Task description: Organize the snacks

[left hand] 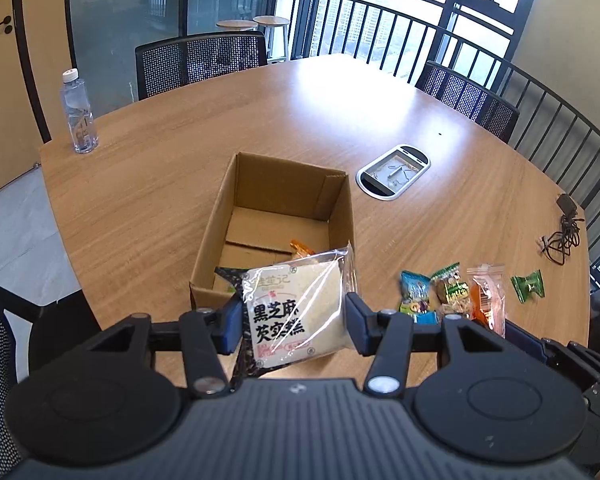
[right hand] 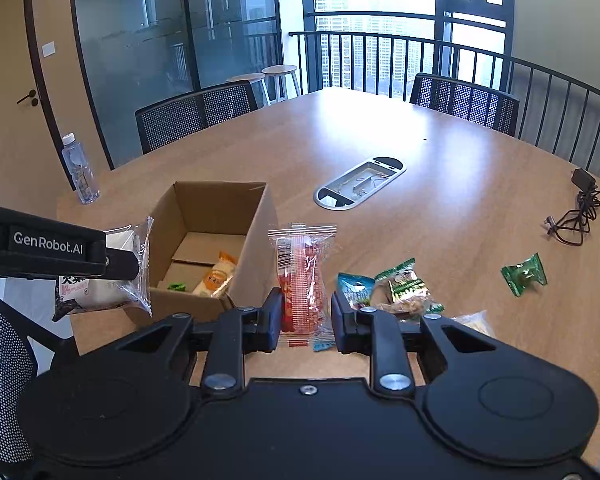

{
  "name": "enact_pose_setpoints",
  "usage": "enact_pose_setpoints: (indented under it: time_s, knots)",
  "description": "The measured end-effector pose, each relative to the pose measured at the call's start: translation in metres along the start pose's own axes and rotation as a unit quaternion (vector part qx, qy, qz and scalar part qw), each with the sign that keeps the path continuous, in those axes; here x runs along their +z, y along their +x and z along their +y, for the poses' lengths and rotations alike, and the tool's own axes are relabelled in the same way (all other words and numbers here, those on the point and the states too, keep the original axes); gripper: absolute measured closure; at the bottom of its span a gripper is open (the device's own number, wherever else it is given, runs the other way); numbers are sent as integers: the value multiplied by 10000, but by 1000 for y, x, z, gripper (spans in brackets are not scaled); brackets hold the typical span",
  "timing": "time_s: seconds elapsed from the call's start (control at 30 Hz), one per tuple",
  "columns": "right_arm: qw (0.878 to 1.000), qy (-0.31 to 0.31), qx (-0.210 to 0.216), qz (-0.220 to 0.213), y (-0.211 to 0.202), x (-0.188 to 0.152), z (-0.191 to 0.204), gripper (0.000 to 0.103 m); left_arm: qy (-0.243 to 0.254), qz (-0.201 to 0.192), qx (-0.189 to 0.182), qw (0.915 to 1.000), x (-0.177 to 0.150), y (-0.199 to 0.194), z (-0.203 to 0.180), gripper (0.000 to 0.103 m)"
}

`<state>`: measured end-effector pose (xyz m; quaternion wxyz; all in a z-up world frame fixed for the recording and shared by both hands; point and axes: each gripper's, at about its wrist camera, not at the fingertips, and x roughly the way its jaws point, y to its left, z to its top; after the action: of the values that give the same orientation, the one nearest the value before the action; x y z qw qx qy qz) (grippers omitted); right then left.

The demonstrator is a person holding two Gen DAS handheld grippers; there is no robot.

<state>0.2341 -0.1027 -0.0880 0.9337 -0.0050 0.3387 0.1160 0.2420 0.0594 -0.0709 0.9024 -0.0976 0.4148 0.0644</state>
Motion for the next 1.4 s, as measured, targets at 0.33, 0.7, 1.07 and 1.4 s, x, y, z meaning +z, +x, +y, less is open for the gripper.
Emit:
enact_pose_setpoints:
  time_s: [0.33,0.7,1.07,1.4]
  knots:
    - [10000,6,-12,25,37,24,34,78,105,31,-87,9999,36,34,33,51]
    - [9998,-47,17,186,72,39,59,78,145,231,-251,9993,65,79,56,51]
    - [9988,-175,-96,446,93,43,66,78,61,501,-428,9978,78,119,60,51]
    - [9974,-374,-9,618,110,46,78,78,-178,335,-481,9981,83,116,74,42]
